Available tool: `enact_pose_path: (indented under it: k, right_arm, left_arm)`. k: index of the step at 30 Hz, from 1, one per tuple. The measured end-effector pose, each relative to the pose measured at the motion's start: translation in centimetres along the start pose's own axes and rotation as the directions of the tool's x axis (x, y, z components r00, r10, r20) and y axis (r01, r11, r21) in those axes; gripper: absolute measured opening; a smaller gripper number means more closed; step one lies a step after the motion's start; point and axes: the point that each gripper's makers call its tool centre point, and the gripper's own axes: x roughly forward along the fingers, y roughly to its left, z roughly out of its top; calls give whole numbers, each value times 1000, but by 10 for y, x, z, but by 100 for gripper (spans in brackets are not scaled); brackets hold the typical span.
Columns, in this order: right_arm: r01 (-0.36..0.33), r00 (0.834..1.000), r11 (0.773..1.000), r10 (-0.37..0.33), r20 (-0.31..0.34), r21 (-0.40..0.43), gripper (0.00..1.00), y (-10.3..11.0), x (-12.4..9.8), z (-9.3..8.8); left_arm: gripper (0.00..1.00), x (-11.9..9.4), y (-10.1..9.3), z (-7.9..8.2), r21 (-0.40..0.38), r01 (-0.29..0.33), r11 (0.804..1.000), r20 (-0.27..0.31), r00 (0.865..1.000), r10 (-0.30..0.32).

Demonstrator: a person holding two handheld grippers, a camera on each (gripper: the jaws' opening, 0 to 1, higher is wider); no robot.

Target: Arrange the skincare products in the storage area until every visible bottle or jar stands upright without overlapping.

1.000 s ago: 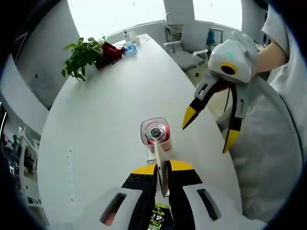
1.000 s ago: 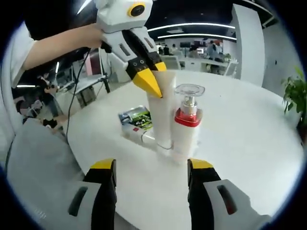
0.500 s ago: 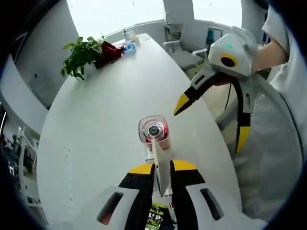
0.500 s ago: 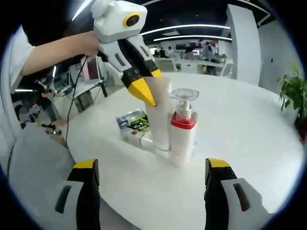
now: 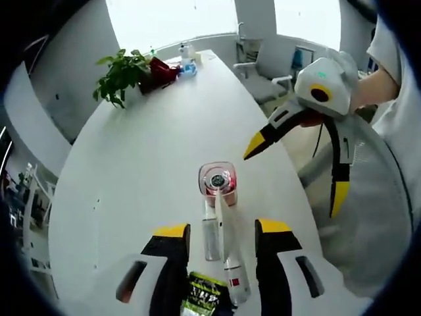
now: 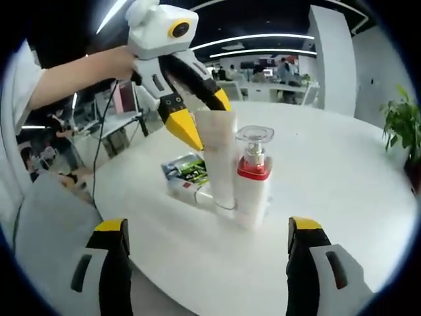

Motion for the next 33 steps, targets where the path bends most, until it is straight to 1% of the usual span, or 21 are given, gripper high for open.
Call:
enact_pose_path:
  k: [3, 5, 7, 9, 10, 13, 14, 19, 21, 22, 24, 27, 30, 33]
  right_arm:
    - [0, 1000, 1000, 0, 8, 1, 99, 2, -1, 4]
    - [-1, 1000, 1000, 1, 12, 3, 99, 3, -1, 6]
    - [-1, 1000, 1000, 1, 15, 7, 99, 5, -1, 8]
    - [-3, 1000, 1000, 3, 19, 13, 99, 7, -1, 10]
    - [-3, 1000, 1000, 2, 21, 16, 99, 8, -2, 11]
    - [6, 1000, 1000, -7, 21, 23, 99, 11, -3, 10]
    - [7, 1000, 1000, -7, 20, 28, 99, 11, -3, 10]
    - [16, 1000, 998, -17, 22, 61, 99, 14, -5, 9]
    - [21, 999, 998, -23, 27, 61, 99, 15, -6, 9]
    - [28, 999, 998, -30, 30, 61, 99, 14, -6, 10]
    - [40, 999, 998, -42, 30, 54, 99, 13, -7, 9]
    - [58, 998, 998, -58, -2, 26, 99, 8, -6, 1]
    - [59, 998, 998, -58, -3, 28, 99, 7, -6, -1]
    - [74, 997, 997, -74, 11, -6, 99, 6, -6, 3]
  left_arm:
    - [59, -5, 2, -1, -16, -19, 1000, 10, 1000, 19]
    - [62, -9, 5, -2, -34, -34, 999, 21, 999, 35]
    - [63, -13, 3, -4, -56, -34, 998, 33, 999, 36]
    - [67, -18, 2, -5, -79, -44, 996, 46, 998, 48]
    - [71, -20, 2, -5, -84, -52, 995, 53, 997, 56]
    - [87, -27, -2, -7, -98, -70, 993, 61, 995, 76]
    - [90, -29, -3, -7, -98, -75, 992, 63, 995, 82]
    - [92, -38, -5, -11, -135, -95, 986, 78, 991, 106]
    - [92, -42, -6, -14, -151, -102, 983, 82, 990, 115]
    - [93, -44, -11, -13, -158, -108, 982, 82, 989, 122]
    - [94, -47, -16, -14, -166, -117, 979, 84, 988, 132]
    - [94, -54, -17, -20, -186, -131, 974, 83, 985, 148]
    - [96, -63, -22, -26, -224, -159, 961, 85, 980, 182]
    - [98, -73, -33, -34, -296, -176, 939, 110, 970, 216]
